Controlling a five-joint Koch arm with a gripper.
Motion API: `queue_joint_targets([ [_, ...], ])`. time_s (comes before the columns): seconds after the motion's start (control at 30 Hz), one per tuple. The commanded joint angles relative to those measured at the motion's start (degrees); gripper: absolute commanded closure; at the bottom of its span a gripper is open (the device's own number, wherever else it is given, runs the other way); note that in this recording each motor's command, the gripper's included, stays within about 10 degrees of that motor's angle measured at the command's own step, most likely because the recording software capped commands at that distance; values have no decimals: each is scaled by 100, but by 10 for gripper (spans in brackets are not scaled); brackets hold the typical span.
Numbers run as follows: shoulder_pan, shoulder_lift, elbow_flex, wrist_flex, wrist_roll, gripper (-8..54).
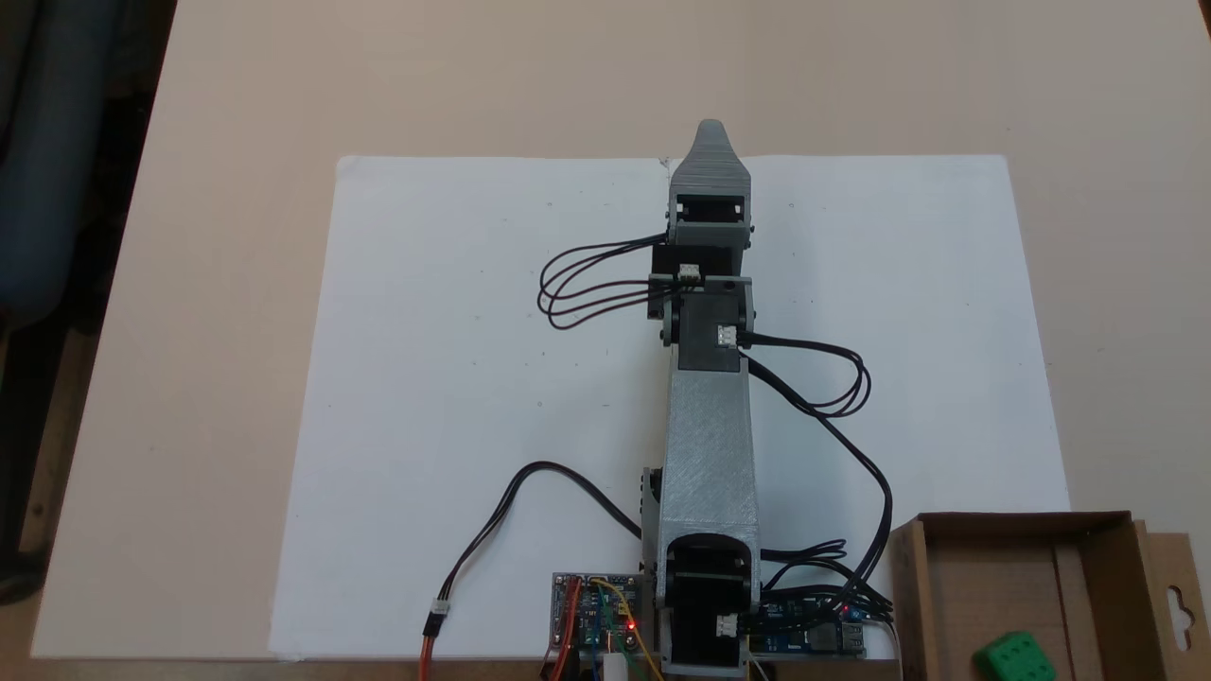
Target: Grasp a green dice and put it in the bin.
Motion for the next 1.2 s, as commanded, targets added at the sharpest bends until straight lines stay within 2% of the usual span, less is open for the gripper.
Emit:
queue_joint_targets([
  [0.0, 141, 237, 105, -938, -114, 13],
  [0.5, 229, 888, 2329, -3628, -387, 27],
  [1.17, 26, 1169, 3674, -7144, -360, 26],
])
